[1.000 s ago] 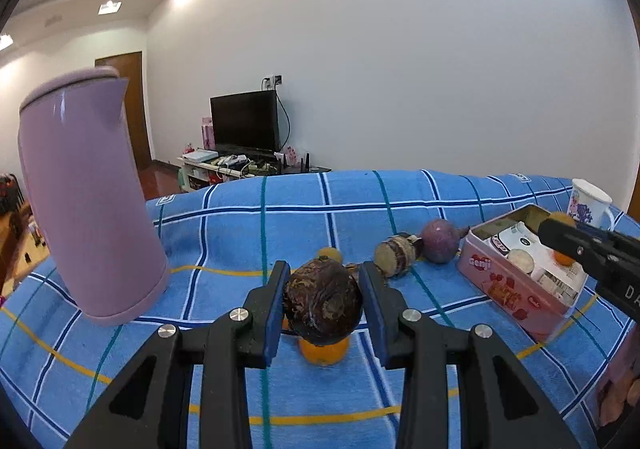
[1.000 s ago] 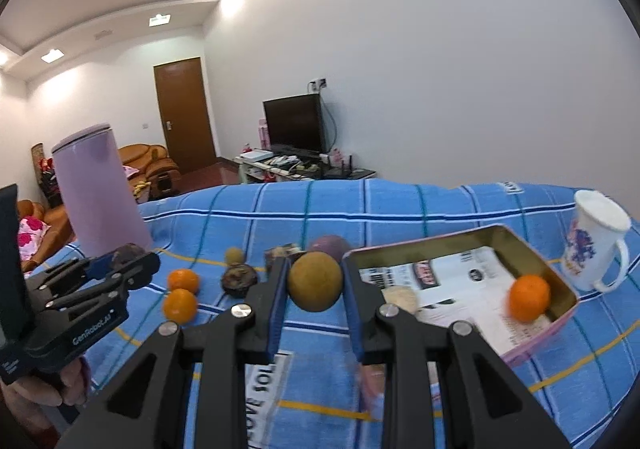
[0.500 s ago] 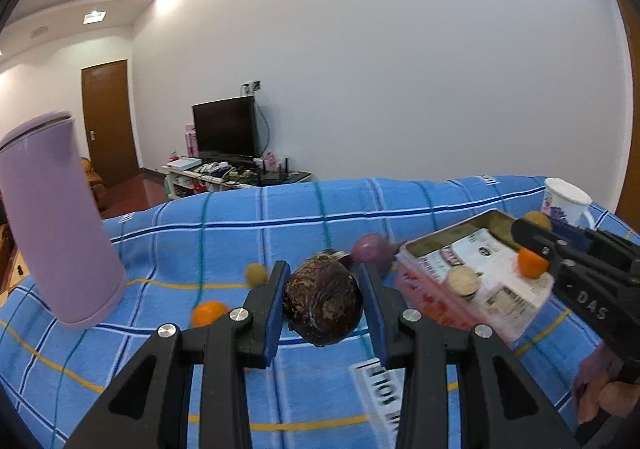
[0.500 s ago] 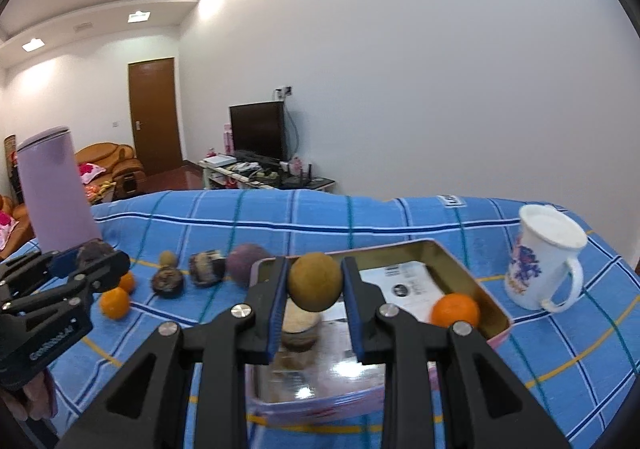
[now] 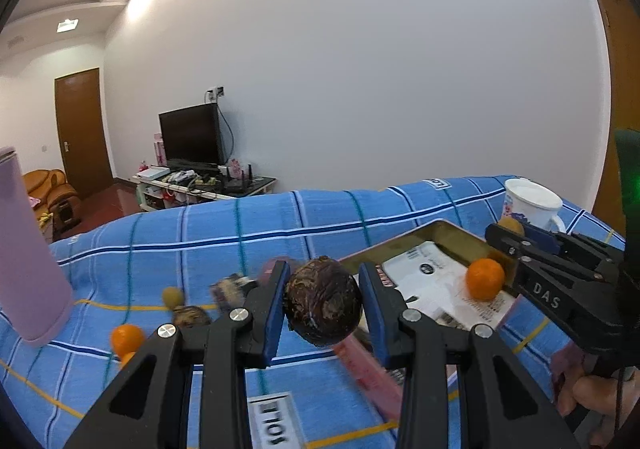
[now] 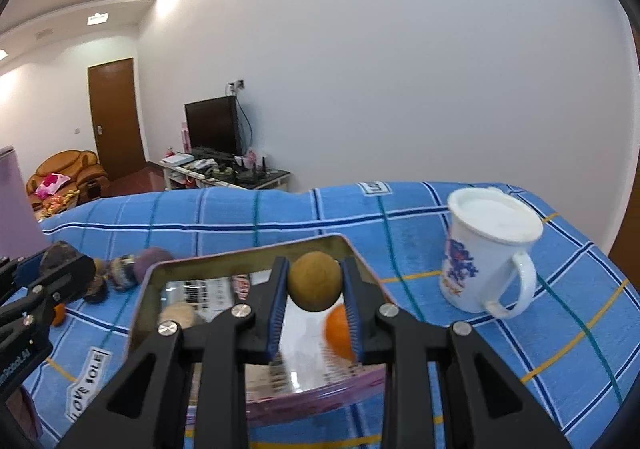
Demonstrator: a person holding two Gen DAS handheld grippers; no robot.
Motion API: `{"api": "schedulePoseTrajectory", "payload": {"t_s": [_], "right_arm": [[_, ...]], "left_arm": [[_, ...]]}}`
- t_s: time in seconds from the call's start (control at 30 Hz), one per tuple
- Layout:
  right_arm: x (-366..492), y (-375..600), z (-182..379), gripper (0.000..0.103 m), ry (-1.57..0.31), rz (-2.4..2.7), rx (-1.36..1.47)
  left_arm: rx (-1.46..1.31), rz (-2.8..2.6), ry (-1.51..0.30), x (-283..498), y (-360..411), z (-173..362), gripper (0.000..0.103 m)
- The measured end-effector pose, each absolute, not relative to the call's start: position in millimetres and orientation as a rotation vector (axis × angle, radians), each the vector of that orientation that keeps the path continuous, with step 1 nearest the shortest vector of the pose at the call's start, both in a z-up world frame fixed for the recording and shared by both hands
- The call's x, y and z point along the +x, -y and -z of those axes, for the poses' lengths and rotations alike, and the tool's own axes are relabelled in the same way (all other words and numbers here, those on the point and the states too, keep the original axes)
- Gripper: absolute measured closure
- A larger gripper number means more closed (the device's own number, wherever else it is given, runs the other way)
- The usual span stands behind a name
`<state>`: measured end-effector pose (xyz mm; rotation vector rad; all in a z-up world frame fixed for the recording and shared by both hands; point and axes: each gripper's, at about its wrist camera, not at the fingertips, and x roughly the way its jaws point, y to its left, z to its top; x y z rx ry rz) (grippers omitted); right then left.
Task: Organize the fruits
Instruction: 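Carry the brown fruit toward the tin with the left tool while the right tool drops the yellow-green fruit inside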
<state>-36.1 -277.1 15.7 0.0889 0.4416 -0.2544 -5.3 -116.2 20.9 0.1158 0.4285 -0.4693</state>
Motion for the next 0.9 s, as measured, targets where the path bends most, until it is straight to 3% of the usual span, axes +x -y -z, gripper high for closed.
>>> {"api": "schedulePoseTrajectory", "payload": {"t_s": [0.9], "right_arm": [[7, 290, 10, 0.073, -0.636, 0.171, 0.061]], "left_arm": [[0.202, 0.485, -0.583, 20, 185, 12, 0.065]]}}
